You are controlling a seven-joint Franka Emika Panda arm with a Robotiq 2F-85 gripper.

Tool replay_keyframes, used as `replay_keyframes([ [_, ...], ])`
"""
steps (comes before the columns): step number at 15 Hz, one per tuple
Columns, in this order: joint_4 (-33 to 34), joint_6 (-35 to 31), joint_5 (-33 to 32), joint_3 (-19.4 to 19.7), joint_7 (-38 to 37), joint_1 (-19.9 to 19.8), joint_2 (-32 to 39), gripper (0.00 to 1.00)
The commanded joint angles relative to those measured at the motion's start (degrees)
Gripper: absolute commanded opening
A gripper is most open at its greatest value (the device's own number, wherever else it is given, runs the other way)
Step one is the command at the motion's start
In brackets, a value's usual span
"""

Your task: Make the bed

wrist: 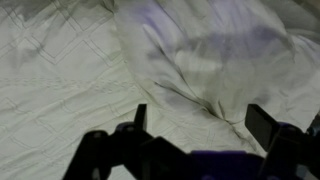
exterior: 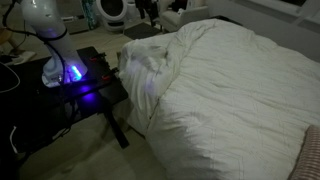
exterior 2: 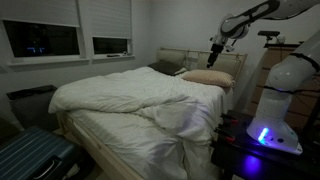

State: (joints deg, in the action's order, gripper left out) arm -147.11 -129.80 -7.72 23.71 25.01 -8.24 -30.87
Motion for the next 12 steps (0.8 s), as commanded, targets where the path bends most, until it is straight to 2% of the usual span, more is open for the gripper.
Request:
replay_keyframes([
  [1, 1.6, -6.7, 1.5, 1.4, 7.6, 1.6, 9.6, 1.0],
  [7, 2.8, -20.4, 7.0, 0.0, 14.6, 2.6, 24.6, 1.0],
  [12, 5.3, -26.8, 13.7, -4.1, 19.1, 0.4, 34.8, 1.0],
])
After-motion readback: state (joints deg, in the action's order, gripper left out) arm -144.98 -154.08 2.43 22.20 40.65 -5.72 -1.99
